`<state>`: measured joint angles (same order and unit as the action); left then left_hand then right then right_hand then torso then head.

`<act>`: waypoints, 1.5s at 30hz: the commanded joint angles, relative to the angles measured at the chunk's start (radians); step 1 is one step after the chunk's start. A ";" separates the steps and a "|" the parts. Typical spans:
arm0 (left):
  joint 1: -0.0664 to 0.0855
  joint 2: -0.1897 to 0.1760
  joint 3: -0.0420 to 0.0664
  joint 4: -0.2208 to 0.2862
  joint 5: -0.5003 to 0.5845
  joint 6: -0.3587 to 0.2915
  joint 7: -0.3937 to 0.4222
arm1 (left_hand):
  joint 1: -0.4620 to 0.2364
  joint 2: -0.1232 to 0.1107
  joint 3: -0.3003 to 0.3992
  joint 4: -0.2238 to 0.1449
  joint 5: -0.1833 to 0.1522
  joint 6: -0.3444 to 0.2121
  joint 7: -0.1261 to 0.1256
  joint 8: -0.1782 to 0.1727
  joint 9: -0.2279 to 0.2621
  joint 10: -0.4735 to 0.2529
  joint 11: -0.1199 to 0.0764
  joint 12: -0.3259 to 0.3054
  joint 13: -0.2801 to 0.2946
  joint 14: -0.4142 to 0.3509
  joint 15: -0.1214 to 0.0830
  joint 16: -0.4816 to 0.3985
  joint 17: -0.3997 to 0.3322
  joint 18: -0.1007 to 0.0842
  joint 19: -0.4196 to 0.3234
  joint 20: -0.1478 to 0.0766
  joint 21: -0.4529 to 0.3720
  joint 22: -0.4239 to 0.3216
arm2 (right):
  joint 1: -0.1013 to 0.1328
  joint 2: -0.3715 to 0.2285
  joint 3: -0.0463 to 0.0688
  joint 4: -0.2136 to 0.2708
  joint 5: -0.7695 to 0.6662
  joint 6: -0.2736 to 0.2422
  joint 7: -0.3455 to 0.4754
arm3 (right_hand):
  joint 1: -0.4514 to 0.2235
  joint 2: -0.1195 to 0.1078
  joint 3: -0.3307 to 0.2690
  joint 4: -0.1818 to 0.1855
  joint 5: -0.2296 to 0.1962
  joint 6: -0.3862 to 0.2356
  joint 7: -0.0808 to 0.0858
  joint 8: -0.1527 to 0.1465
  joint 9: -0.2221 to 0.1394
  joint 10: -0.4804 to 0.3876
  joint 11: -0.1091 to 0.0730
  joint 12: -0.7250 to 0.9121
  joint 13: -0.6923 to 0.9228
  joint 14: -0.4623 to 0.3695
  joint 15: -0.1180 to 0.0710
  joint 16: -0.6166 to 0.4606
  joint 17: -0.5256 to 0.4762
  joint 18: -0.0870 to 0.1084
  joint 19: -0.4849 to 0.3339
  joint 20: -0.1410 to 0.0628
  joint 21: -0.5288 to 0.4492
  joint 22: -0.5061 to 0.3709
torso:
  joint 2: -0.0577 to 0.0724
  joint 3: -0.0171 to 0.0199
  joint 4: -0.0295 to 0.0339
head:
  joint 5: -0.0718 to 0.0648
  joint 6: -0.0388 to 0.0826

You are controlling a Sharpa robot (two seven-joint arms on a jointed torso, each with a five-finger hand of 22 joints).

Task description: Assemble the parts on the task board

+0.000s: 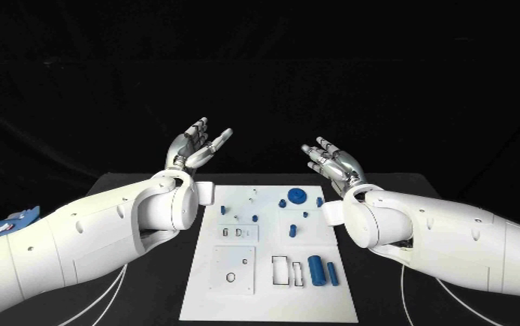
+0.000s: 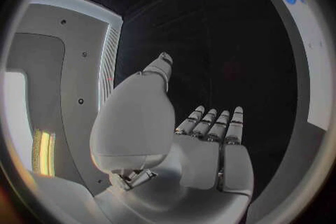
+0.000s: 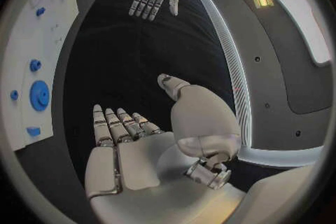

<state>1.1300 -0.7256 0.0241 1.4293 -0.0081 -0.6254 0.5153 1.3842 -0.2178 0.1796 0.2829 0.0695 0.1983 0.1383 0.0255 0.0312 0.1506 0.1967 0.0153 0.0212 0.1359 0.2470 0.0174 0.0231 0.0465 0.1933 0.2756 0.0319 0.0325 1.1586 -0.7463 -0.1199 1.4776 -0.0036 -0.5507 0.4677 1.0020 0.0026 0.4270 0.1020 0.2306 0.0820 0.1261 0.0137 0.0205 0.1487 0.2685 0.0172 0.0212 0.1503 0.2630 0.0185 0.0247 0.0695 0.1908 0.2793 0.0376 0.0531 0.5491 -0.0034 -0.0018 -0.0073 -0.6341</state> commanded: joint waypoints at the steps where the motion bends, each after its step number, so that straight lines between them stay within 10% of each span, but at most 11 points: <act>1: 0.002 0.002 0.001 -0.001 -0.021 0.070 0.021 | 0.055 -0.005 0.008 0.016 0.008 0.017 0.113 0.005 0.003 0.006 0.014 0.008 0.002 0.003 0.016 0.005 0.002 0.018 0.004 0.017 0.005 0.003 | 0.015 0.006 -0.013 -0.016 -0.035 0.198 -0.034 | 0.084 0.002 0.039 -0.036 0.007 0.066 0.176 0.022 0.015 0.080 0.018 0.019 0.010 0.086 0.016 0.026 0.016 0.009 0.041 0.014 0.023 0.015 | 0.000 -0.0003 -0.0002 | 0.000 0.000; 7: 0.002 0.002 0.001 -0.001 -0.021 0.070 0.021 | 0.066 0.029 0.040 0.014 -0.002 0.055 0.131 0.017 0.011 0.051 0.034 0.016 0.008 0.062 0.032 0.021 0.015 0.025 -0.005 0.018 0.008 0.003 | 0.035 0.013 -0.035 -0.033 -0.042 0.265 -0.046 | 0.204 -0.027 0.074 -0.145 -0.018 0.297 0.172 0.105 0.072 0.360 -0.003 0.065 0.031 0.364 -0.016 0.107 0.065 0.038 0.170 0.011 0.086 0.051 | 0.000 -0.0003 -0.0002 | 0.000 0.000; 9: 0.002 0.002 0.001 -0.001 -0.021 0.070 0.021 | 0.070 0.057 0.065 0.011 -0.008 0.100 0.145 0.031 0.021 0.105 0.052 0.023 0.013 0.134 0.032 0.044 0.030 0.022 0.030 0.020 0.023 0.012 | 0.037 0.013 -0.036 -0.034 -0.043 0.271 -0.047 | 0.244 -0.037 0.091 -0.184 -0.025 0.447 0.169 0.160 0.105 0.578 -0.019 0.104 0.045 0.548 -0.039 0.162 0.094 0.062 0.286 0.010 0.137 0.080 | 0.000 -0.0003 -0.0002 | 0.000 0.000; 10: 0.001 -0.025 0.000 0.007 -0.021 0.137 0.030 | 0.070 0.061 0.068 0.011 -0.008 0.107 0.146 0.033 0.023 0.113 0.054 0.024 0.013 0.146 0.029 0.048 0.033 0.021 0.042 0.020 0.028 0.015 | 0.045 -0.012 -0.033 -0.062 -0.371 0.120 -0.024 | 0.249 -0.038 0.096 -0.190 -0.026 0.469 0.168 0.167 0.109 0.610 -0.021 0.107 0.044 0.577 -0.042 0.169 0.098 0.065 0.309 0.010 0.147 0.085 | 0.029 0.0005 0.0043 | -0.013 -0.007; 16: 0.001 -0.043 0.000 0.022 -0.041 0.167 0.037 | 0.076 0.102 0.121 -0.010 -0.013 0.338 0.149 0.112 0.073 0.373 0.069 0.055 0.029 0.423 -0.008 0.141 0.087 0.053 0.330 0.015 0.156 0.079 | 0.055 -0.022 -0.032 -0.070 -0.537 0.096 -0.049 | 0.267 -0.067 0.148 -0.227 -0.044 0.707 0.146 0.231 0.148 0.794 -0.055 0.098 0.042 0.738 -0.084 0.206 0.111 0.107 0.496 0.007 0.235 0.119 | 0.047 0.0076 0.0011 | -0.016 -0.005; 21: 0.001 -0.058 0.000 0.040 -0.056 0.177 0.041 | 0.074 0.101 0.161 -0.043 -0.013 0.524 0.135 0.177 0.113 0.669 0.036 0.089 0.045 0.637 -0.046 0.215 0.126 0.096 0.455 0.013 0.228 0.104 | 0.066 -0.027 -0.030 -0.078 -0.655 0.095 -0.074 | 0.267 -0.081 0.166 -0.235 -0.053 0.742 0.135 0.231 0.148 0.845 -0.068 0.080 0.042 0.797 -0.101 0.216 0.113 0.114 0.537 -0.001 0.262 0.126 | 0.060 0.0130 0.0010 | -0.021 -0.006; 25: 0.001 -0.079 0.000 0.069 -0.061 0.185 0.037 | 0.063 0.096 0.190 -0.060 -0.013 0.597 0.125 0.201 0.127 0.733 0.020 0.092 0.046 0.712 -0.067 0.241 0.143 0.123 0.505 0.012 0.263 0.114 | 0.079 -0.029 -0.029 -0.092 -0.752 0.101 -0.103 | 0.264 -0.093 0.166 -0.237 -0.056 0.765 0.126 0.231 0.148 0.887 -0.079 0.065 0.043 0.862 -0.120 0.236 0.120 0.115 0.578 -0.019 0.297 0.140 | 0.076 0.0173 0.0017 | -0.024 -0.005; 45: 0.002 -0.179 0.001 0.231 -0.059 0.221 0.006 | 0.011 0.069 0.269 -0.106 -0.014 0.641 0.106 0.198 0.128 0.820 -0.004 0.060 0.045 0.832 -0.105 0.301 0.197 0.137 0.642 -0.024 0.389 0.160 | 0.135 0.007 -0.024 -0.132 -1.384 0.212 -0.397 | 0.256 -0.146 0.044 -0.227 -0.002 0.864 0.052 0.245 0.209 1.087 -0.171 0.049 0.093 1.205 -0.246 0.626 0.448 0.112 0.789 -0.155 0.691 0.378 | 0.157 0.0337 0.0233 | -0.049 0.003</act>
<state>1.1304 -0.9035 0.0238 1.6513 -0.0624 -0.4360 0.5253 1.4024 -0.1499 0.4446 0.1778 0.0613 0.8333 0.2125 0.2244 0.1588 0.9655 0.1930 0.0810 0.0657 0.9598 0.1413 0.3138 0.2189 0.1737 0.8295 0.2504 0.4154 0.1914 1.2918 -0.7422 -0.1444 1.3452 -1.2127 -0.3889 0.1576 1.2596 -0.1333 0.4691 -0.1309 0.2349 0.9473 0.1818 0.2642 0.2269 1.2347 0.1000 0.0697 0.1125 1.3474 0.0192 0.6227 0.4566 0.1703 0.9722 0.1265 0.7157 0.4227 0.6883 0.0272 0.0185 -0.0526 -0.6338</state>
